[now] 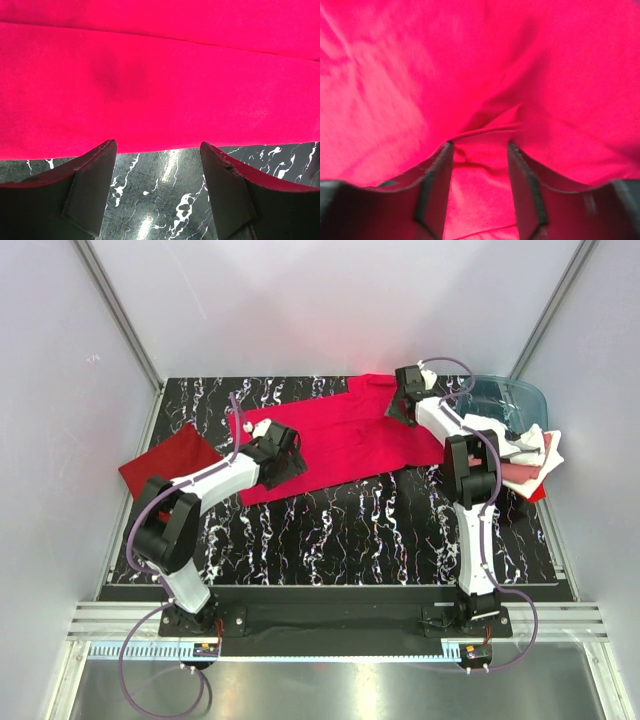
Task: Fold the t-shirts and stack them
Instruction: Fold the tshirt
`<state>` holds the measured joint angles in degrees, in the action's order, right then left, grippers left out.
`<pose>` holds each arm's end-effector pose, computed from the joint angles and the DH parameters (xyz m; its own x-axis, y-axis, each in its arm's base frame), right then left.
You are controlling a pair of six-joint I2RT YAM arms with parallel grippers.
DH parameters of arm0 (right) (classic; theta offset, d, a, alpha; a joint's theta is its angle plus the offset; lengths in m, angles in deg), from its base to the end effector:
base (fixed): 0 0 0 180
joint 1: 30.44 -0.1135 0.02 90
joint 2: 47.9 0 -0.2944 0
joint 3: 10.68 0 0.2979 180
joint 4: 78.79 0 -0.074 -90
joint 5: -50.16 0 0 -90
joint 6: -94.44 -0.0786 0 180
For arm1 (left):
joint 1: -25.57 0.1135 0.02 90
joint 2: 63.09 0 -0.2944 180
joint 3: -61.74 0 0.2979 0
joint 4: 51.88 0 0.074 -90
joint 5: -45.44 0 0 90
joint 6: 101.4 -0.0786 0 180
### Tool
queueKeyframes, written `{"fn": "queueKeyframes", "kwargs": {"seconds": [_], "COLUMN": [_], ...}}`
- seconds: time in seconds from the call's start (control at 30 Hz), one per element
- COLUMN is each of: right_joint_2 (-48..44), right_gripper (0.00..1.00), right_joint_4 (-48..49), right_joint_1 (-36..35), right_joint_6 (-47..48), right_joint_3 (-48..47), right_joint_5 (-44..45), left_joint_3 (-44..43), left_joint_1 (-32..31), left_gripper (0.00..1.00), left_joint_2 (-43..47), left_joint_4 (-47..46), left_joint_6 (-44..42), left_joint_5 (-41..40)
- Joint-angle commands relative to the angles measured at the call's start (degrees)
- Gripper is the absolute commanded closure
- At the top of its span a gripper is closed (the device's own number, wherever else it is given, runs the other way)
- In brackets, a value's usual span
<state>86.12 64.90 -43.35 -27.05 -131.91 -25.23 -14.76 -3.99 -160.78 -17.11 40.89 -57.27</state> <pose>0.6023 0.1177 0.1458 -0.6571 0.3680 -0.6579 0.3378 0.9240 0.1794 0.3752 -0.1929 0.1727 -0.7369 -0.4693 -0.4866 -0.3414 0.8796 -0.3313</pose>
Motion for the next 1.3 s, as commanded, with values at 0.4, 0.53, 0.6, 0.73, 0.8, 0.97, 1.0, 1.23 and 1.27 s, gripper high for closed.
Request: {"fn": "queueKeyframes", "kwargs": {"seconds": [0.4,0.53,0.6,0.73,0.8,0.97,1.0,1.23,1.27], "right_joint_2": [-8.5,-8.0,-7.0,-5.3,-5.4,-8.1,-8.6,-14.2,-14.7], "right_gripper": [0.19,0.22,0.27,0.35,0.32,0.22,0.23,0.48,0.51], "right_joint_4": [11.1,9.0,8.3,7.8,7.6,10.1,10.4,14.0,15.0], "right_joint_1": [1.3,1.3,1.3,1.3,1.2,1.3,1.3,1.3,1.3], "right_joint_6": [8.6,8.6,8.5,8.3,8.4,8.6,8.6,8.7,8.4], "right_joint_3": [6.3,5.6,5.2,3.9,3.9,7.1,7.6,14.8,15.7], "right_joint_5": [-4.2,-4.2,-4.7,-4.3,-3.6,-3.2,-2.7,-0.3,-0.3], "left_joint_3": [-3.1,-3.2,-3.4,-3.4,-3.3,-3.3,-3.4,-3.7,-3.6], "left_joint_1": [-0.1,-0.1,-0.1,-0.1,-0.1,-0.1,-0.1,-0.1,-0.1], "left_gripper": [0.27,0.27,0.27,0.27,0.27,0.27,0.27,0.27,0.27], "left_joint_2": [1.5,1.4,1.5,2.3,2.6,3.0,3.0,2.7,2.8], "left_joint_4": [2.0,2.2,2.6,2.9,2.9,3.1,3.1,3.2,3.3], "left_joint_6": [-1.7,-1.7,-1.7,-1.8,-1.8,-1.9,-2.0,-2.1,-2.2], "left_joint_5": [-2.2,-1.4,-1.4,-2.0,-2.1,-2.6,-2.6,-2.1,-2.1]}}
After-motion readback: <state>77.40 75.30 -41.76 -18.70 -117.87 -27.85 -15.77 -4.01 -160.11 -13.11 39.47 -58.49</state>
